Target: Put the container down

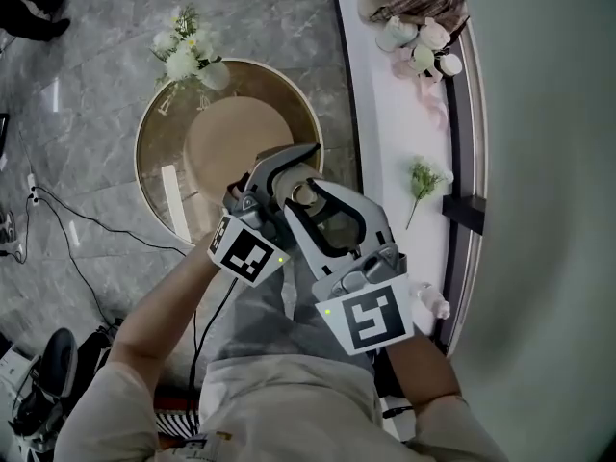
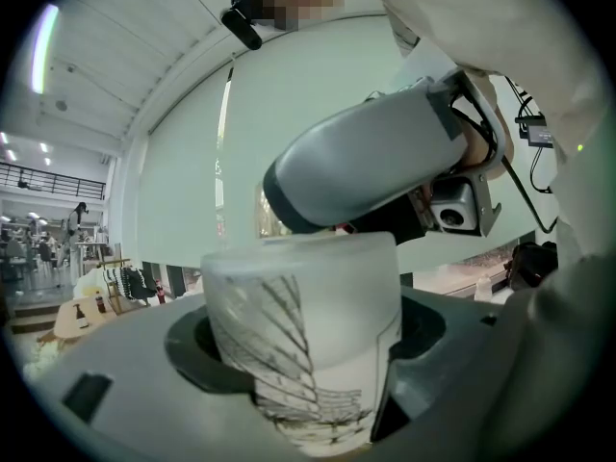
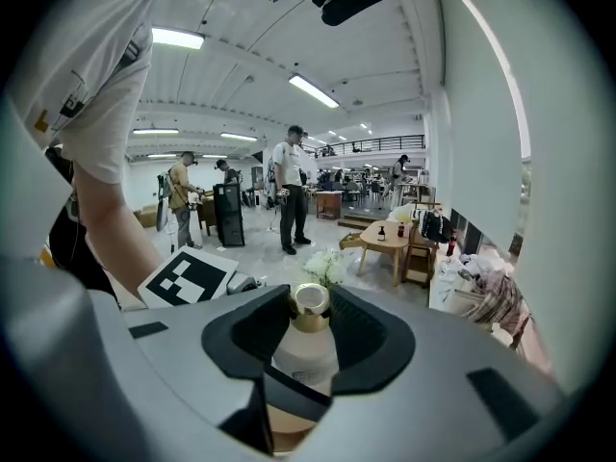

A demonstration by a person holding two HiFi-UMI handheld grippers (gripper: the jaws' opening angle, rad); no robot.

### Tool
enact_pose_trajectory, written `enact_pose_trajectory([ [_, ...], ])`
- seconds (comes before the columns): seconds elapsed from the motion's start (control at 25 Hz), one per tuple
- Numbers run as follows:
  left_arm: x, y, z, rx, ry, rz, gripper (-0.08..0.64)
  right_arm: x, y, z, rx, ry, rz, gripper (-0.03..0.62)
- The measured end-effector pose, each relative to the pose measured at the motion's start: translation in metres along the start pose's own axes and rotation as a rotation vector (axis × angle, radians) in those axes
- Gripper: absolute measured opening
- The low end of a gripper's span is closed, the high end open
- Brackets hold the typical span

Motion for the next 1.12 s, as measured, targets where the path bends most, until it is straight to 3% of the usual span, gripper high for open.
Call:
enact_pose_trajectory([
  [0.24, 0.011, 0.049, -0.007, 0.008, 0.045, 0.031, 0.360, 0.021, 0.044, -0.011, 0.060, -0.003, 0.026, 0.129],
  [0.72, 0.027, 0.153, -0.015, -0.075, 0.069, 0.080, 0.360, 0.075, 0.133, -0.029, 0.132, -0.030, 0.053, 0.129],
  [1.12, 0.034, 0.229, -0.044, -0.134, 0.101, 0.149, 0.360, 0.099, 0.211, -0.025, 0.133, -0.047, 0.077, 0.127],
])
Point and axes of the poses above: the fingertips, and each gripper's own axes: x forward along the fingers, z to its left, y out of its underside, the point moved 4 cm from there along -x, backward along the fingers, and after that the axes turned 5 degrees about -y, right-handed, at the moved point
